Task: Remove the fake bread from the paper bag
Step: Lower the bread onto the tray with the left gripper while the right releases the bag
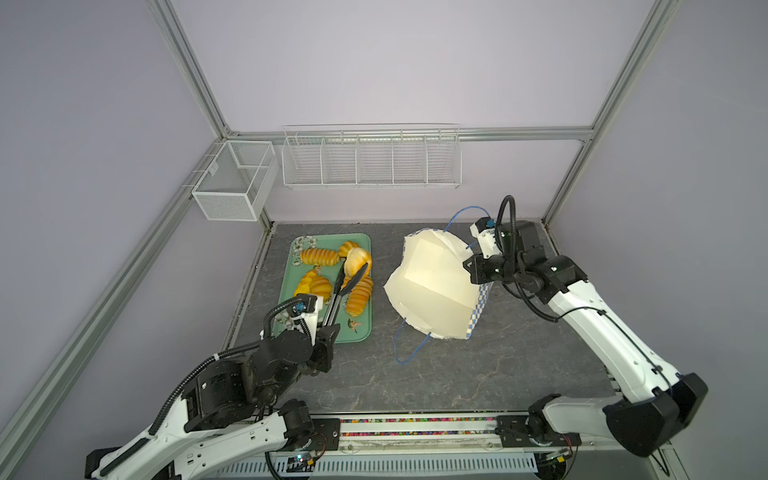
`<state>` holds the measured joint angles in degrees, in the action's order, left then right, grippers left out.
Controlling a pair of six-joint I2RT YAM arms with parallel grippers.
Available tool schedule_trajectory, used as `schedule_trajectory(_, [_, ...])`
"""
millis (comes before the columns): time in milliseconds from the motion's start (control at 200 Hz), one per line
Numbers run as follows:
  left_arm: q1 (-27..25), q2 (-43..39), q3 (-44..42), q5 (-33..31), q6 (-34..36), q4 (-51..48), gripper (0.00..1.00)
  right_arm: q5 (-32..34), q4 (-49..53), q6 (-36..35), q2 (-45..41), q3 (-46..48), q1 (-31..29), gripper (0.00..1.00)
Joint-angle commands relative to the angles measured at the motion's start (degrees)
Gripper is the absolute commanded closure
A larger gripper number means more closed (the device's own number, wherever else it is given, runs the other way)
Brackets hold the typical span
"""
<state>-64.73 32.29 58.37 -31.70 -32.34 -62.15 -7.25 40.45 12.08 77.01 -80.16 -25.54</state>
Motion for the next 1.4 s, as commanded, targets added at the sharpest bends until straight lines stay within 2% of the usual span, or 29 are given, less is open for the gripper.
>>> schedule_trajectory(0, [0.5,-2.0,-2.3,-4.9,-11.8,-4.7,1.00,-5.0,0.5,1.3,2.9,-3.5,1.1,0.93])
schedule_trajectory(155, [0.8,-3.6,-6.9,-6.8,-20.4,-8.3,1.00,-6.1,5.5,-0.3,8.9,-9.5,3.5,0.89])
schedule_trajectory(285, [1.4,-4.4,-11.3,-3.9,-24.2,-6.3,1.00,-5.8,9.6,-2.6,13.4,-14.4,6.0,0.85])
schedule_trajectory(365, [2.1,-3.8,-13.4,-1.9,-25.7,-5.2,1.00,-4.1,11.5,-3.9,15.2,-17.3,7.5,0.79])
schedule_trajectory(485, [4.9,-1.1,-13.2,0.5,-25.3,-5.0,1.00,1.4,13.8,-5.8,17.3,-21.4,9.5,0.63])
schedule_trajectory(575, [10.0,2.1,-12.7,5.3,-22.0,-3.5,1.00,3.9,16.9,-6.7,18.5,-25.2,10.5,0.57])
schedule_trajectory(660, [17.6,5.1,-13.3,13.5,-17.8,-0.3,1.00,5.3,17.8,-7.2,18.5,-27.5,10.9,0.52])
schedule_trajectory(770, [28.5,6.6,-15.7,24.8,-13.0,5.6,1.00,5.9,17.8,-7.4,17.6,-29.3,11.1,0.50])
schedule_trajectory(895, [37.0,5.8,-18.1,33.4,-11.0,11.3,1.00,7.5,19.1,-8.1,16.8,-31.1,11.4,0.48])
schedule_trajectory(1015, [41.5,6.5,-19.1,37.7,-10.6,12.9,1.00,10.1,20.3,-8.6,15.6,-32.0,11.6,0.47])
schedule_trajectory(1175, [45.9,4.6,-21.3,39.9,-12.7,14.5,1.00,14.0,21.2,-9.3,13.6,-32.2,11.7,0.45])
schedule_trajectory(1395, [54.7,1.6,-27.9,51.2,-17.0,21.3,1.00,16.9,23.5,-9.8,11.2,-31.6,11.7,0.44])
